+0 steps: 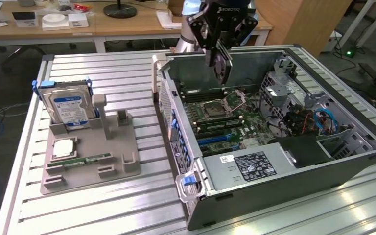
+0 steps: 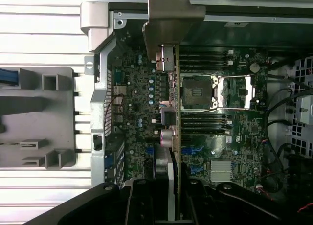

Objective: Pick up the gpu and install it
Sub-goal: 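Pick up the gpu and move the gpu toward the slot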

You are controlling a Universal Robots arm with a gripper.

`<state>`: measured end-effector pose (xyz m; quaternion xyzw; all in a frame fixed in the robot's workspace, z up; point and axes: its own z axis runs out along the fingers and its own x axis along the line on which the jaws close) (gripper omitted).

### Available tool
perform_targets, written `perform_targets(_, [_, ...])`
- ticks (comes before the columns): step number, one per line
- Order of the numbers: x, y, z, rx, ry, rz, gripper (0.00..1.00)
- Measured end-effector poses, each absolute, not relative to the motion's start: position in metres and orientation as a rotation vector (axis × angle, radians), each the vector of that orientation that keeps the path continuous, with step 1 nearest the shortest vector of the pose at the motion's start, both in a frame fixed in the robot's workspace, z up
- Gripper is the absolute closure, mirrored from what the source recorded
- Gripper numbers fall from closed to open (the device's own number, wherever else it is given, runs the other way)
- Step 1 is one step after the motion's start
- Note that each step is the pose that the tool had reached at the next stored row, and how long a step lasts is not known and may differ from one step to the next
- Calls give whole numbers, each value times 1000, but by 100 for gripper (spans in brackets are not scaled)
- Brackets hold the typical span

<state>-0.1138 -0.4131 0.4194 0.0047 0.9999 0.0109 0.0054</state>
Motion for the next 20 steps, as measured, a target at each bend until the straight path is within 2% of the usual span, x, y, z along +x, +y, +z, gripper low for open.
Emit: perform_targets(20, [-82, -413, 419, 15, 3131, 34, 72])
